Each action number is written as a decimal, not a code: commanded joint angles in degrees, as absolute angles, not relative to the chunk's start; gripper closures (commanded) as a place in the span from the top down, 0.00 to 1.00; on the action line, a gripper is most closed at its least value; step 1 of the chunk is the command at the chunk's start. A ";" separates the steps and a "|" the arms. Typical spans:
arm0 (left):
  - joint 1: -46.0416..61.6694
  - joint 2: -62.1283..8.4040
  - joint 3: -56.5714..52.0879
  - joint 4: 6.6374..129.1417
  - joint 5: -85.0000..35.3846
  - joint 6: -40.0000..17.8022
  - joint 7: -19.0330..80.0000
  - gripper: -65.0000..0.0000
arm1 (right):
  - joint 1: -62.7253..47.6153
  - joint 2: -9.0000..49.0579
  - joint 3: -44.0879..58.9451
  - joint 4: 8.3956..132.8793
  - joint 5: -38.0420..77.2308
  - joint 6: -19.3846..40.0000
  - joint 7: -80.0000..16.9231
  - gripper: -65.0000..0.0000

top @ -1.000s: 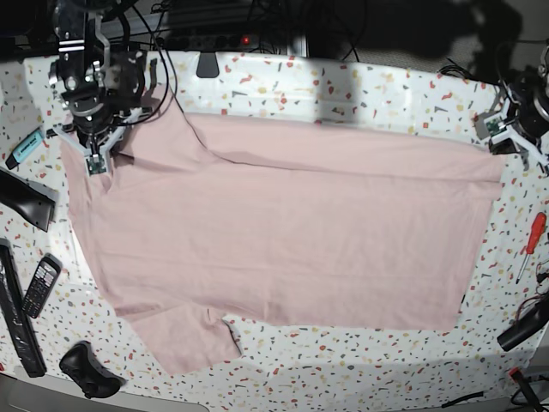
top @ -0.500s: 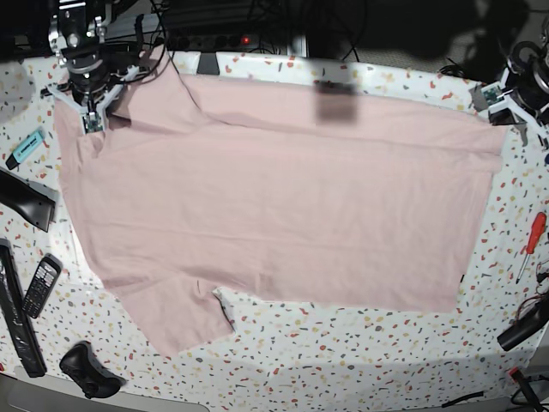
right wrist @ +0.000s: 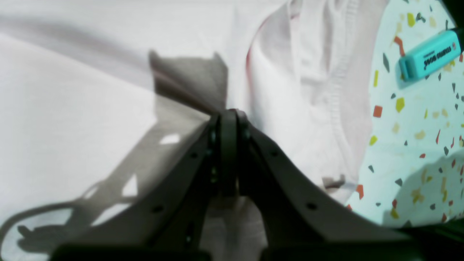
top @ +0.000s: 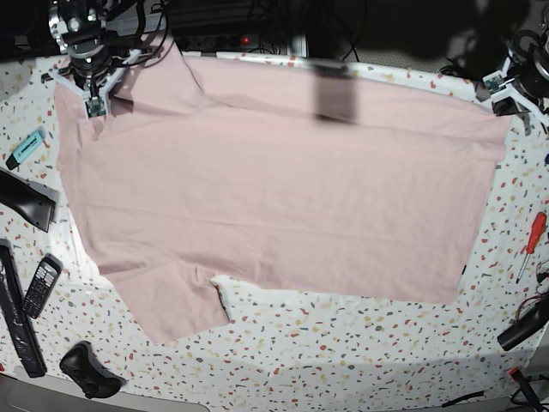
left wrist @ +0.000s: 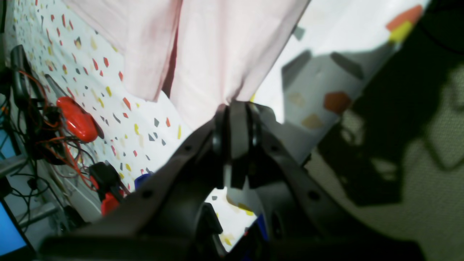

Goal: Fold the T-shirt properly
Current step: 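Drag the shirt edge with both grippers to straighten it, then grasp the shirt's side edges with both grippers, then lift the shirt's hem side and fold it over toward the collar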

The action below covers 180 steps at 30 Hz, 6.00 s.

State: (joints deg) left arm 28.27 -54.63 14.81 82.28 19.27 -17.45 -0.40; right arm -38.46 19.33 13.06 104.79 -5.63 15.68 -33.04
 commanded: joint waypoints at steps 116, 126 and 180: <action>-41.91 -18.92 4.78 7.11 -12.01 -26.57 1.52 0.00 | 20.99 21.41 12.62 76.79 9.93 19.31 -40.82 0.58; -41.91 -18.92 4.78 7.14 -12.03 -26.57 0.97 0.00 | 39.29 25.43 5.45 43.24 7.57 20.62 -42.41 0.58; -18.09 -25.50 -9.43 57.41 -20.05 -26.61 9.89 0.00 | 12.40 25.21 18.02 79.24 10.76 30.06 -33.71 0.00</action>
State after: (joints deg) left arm -16.60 -24.38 -9.02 56.23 -19.16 -26.57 11.46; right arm 11.03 24.25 17.82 78.28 10.33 29.93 -35.05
